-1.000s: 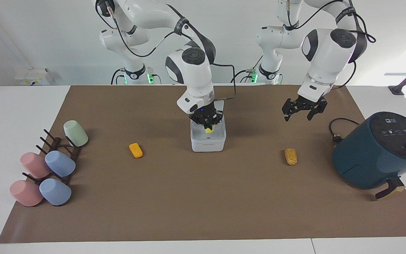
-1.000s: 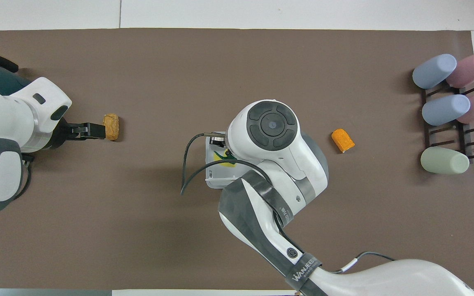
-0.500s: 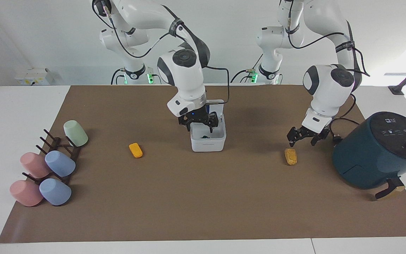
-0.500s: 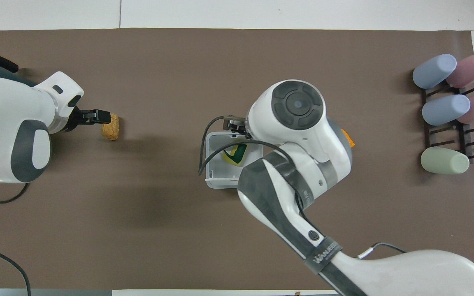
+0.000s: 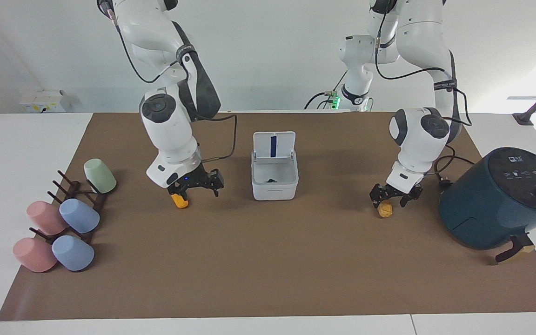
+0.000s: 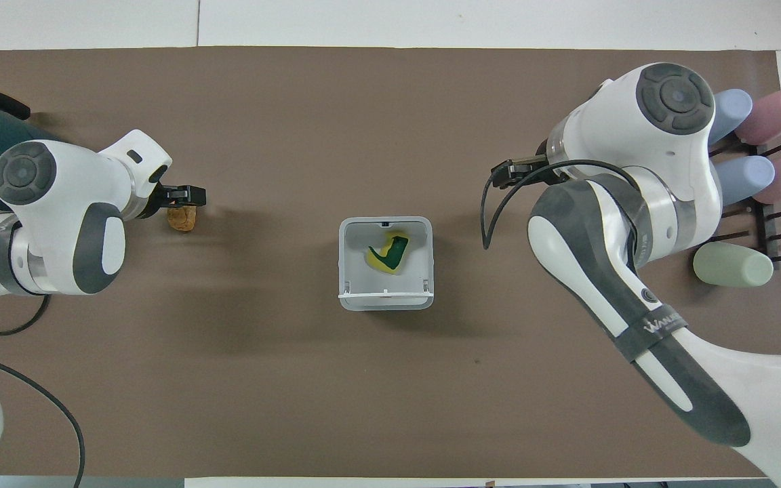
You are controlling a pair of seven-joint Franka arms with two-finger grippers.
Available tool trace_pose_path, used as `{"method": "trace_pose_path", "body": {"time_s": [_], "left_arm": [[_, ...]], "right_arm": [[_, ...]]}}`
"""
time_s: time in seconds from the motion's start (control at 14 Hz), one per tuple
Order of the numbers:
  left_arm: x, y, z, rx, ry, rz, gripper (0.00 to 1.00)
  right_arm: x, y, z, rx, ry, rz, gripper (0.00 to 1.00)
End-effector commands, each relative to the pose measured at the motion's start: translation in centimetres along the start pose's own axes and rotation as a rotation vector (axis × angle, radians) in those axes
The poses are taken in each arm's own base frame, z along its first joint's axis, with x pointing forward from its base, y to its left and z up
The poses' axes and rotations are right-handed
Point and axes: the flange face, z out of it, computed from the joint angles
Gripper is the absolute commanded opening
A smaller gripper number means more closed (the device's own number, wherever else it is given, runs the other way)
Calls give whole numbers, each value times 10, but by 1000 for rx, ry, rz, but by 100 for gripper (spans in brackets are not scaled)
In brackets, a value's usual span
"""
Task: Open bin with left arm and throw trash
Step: 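Release the left gripper over the bin while the right gripper grasps the orange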
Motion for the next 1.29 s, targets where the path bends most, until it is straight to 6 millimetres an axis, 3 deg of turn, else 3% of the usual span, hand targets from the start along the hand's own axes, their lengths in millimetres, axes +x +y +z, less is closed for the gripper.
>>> {"method": "trace_pose_path", "body": {"time_s": [0.0,0.14,0.29,0.43,0.57,0.79,1.0,1.07,1.21], "left_arm": [[-7,1,1,-3,9,13,0],[-6,3,-10,-4,23,14,0],[-9,13,-39,-6,6,29,0],[-11,33,-75,-14,9,50,0],[-13,68,-97,-24,14,29,0],[-25,144,-117,-52,32,-35,0],[-57,212,-126,-65,7,41,0],[-68,233,-130,-75,12,76,0],[-75,261,-138,-103,32,65,0]], "right_arm": [[-31,19,28,-18,18,-188,100],[-48,29,51,-19,9,-233,100],[-62,32,75,-20,24,-254,100],[-64,45,81,-20,15,-320,100],[-68,51,89,-17,-1,-322,100],[-69,56,92,-15,-6,-345,96],[-73,66,96,-15,-16,-343,76],[-72,66,95,-16,-16,-348,63],[-72,66,95,-14,-27,-347,18]]}}
